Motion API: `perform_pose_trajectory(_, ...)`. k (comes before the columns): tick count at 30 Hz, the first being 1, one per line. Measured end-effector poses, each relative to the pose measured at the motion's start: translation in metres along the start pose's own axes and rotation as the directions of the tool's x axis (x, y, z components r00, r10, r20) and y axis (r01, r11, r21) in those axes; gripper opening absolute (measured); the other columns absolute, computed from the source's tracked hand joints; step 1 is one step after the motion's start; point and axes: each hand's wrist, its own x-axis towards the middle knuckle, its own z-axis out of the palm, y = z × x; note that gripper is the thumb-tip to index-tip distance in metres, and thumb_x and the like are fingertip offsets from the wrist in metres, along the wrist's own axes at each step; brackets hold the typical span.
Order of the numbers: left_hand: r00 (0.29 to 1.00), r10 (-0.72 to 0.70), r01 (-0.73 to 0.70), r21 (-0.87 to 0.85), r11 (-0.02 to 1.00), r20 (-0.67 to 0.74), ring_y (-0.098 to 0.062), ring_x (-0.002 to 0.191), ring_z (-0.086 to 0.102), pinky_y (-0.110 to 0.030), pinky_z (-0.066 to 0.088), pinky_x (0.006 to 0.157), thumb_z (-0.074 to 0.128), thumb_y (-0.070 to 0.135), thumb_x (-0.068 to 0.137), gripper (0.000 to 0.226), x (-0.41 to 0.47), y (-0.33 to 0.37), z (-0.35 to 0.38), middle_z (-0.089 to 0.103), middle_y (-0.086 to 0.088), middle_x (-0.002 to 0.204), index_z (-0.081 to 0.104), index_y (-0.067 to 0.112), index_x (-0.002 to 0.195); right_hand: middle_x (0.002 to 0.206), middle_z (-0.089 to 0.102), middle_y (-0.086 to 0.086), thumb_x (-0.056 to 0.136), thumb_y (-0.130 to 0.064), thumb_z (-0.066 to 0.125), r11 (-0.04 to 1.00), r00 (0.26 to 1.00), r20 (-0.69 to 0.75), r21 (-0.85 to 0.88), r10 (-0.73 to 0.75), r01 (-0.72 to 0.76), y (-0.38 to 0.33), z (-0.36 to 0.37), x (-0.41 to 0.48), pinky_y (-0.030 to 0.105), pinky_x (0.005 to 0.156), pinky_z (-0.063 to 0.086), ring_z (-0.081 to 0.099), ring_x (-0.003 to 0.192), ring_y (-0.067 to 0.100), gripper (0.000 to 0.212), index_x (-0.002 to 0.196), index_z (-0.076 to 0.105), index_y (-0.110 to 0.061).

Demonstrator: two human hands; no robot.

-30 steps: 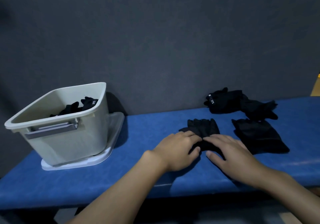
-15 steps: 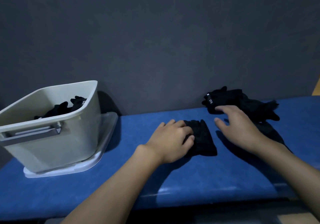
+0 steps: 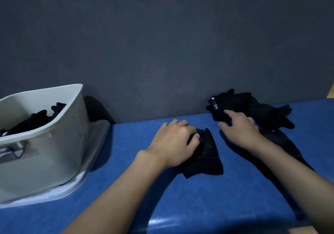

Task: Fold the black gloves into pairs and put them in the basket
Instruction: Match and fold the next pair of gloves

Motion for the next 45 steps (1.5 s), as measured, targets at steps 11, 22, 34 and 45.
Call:
perform_pose_trajectory(11,0.999,-0.023,0.02,-0.075,0.997,-0.046,-0.02,0.102,0.051,-0.041,0.041,0.093,0.04,0.038,0.101,0.031,0.008,0.002,0.001,0.061,0.005,0.107,0.066,0.024,0.109,0.155,0.02,0.001,0.096,-0.044,0.049,0.999,1.0,0.023,-0.053,-0.002,0.003,0.001,0.005,0.008,0.042,0.11,0.022,0.02,0.138,0.025,0.066,0.153,0.018,-0.035)
perform_pose_trajectory(22,0.989,-0.066,0.046,-0.14,0.989,-0.136,-0.017,0.108,0.054,-0.037,0.043,0.093,0.044,0.033,0.101,0.029,0.009,-0.004,-0.005,0.063,0.006,0.114,0.064,0.023,0.119,0.152,0.028,-0.005,0.102,-0.028,0.046,0.963,0.965,-0.148,0.133,-0.215,0.235,-0.008,0.004,-0.002,0.024,0.102,0.03,0.034,0.131,0.007,0.054,0.151,0.032,-0.013)
perform_pose_trajectory(34,0.93,-0.331,0.158,-0.641,0.751,-0.159,0.0,0.093,0.064,-0.021,0.05,0.084,0.055,0.033,0.098,0.02,0.008,-0.006,-0.014,0.067,0.016,0.1,0.063,0.026,0.115,0.106,0.064,-0.002,0.093,-0.007,0.062,0.653,0.872,-0.44,0.599,-0.216,0.464,-0.028,-0.01,-0.045,0.003,0.076,0.042,0.059,0.087,-0.013,0.014,0.104,0.071,-0.009)
perform_pose_trajectory(45,0.907,-0.421,0.119,-0.957,0.263,-0.004,-0.009,0.076,0.061,-0.024,0.056,0.066,0.069,0.005,0.09,0.028,-0.006,0.006,-0.02,0.061,-0.002,0.097,0.065,0.021,0.114,0.108,0.062,0.004,0.087,0.012,0.062,0.482,0.935,-0.253,0.805,-0.248,0.345,-0.028,-0.005,-0.064,0.017,0.071,0.052,0.072,0.081,0.014,0.026,0.1,0.068,-0.009)
